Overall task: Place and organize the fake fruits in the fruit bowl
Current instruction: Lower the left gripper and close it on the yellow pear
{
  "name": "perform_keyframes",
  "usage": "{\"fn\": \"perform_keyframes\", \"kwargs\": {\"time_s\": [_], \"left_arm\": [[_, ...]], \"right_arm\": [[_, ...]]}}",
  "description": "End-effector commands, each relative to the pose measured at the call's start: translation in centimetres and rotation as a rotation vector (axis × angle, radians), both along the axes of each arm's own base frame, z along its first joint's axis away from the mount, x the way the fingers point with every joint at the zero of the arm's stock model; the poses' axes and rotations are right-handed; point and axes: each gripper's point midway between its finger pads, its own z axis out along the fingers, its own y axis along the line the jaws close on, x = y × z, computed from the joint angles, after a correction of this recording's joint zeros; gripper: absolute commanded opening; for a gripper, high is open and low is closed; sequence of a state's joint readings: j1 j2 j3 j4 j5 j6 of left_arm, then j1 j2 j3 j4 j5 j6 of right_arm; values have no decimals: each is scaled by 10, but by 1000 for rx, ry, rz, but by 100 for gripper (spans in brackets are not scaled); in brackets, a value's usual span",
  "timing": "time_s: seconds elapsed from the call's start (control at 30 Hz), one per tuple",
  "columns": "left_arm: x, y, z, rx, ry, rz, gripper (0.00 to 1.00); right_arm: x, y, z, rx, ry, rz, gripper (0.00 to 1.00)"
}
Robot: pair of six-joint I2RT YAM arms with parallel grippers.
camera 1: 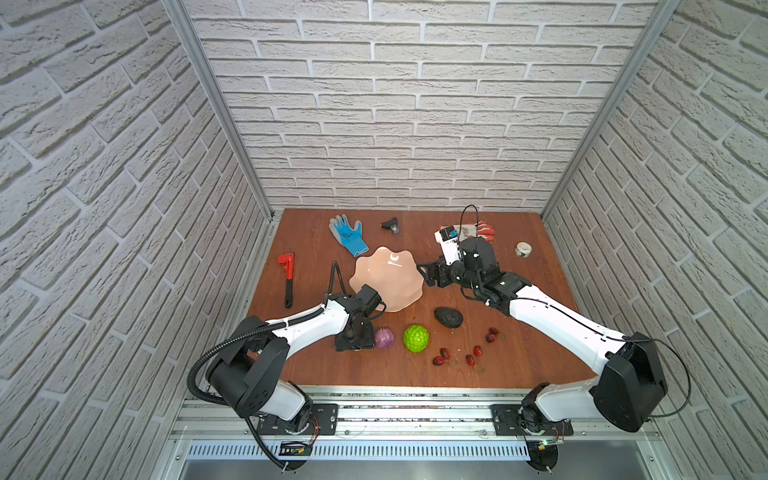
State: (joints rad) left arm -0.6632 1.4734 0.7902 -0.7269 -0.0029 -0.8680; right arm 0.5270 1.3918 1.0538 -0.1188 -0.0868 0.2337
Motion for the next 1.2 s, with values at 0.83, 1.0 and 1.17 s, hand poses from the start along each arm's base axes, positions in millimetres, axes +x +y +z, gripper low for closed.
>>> {"fn": "perform_keyframes", "kwargs": {"time_s": [0.83, 1.0, 1.17], "left_arm": [[14, 8, -1, 18, -48, 11, 71], [13, 7, -3, 7, -38, 5, 63], [9, 7, -4, 6, -22, 8, 57]], "right_arm": [[1, 4, -4, 24, 5, -4, 84], [1, 4, -6, 23, 6, -5, 83], [1, 5, -9, 24, 11, -6, 82]]}}
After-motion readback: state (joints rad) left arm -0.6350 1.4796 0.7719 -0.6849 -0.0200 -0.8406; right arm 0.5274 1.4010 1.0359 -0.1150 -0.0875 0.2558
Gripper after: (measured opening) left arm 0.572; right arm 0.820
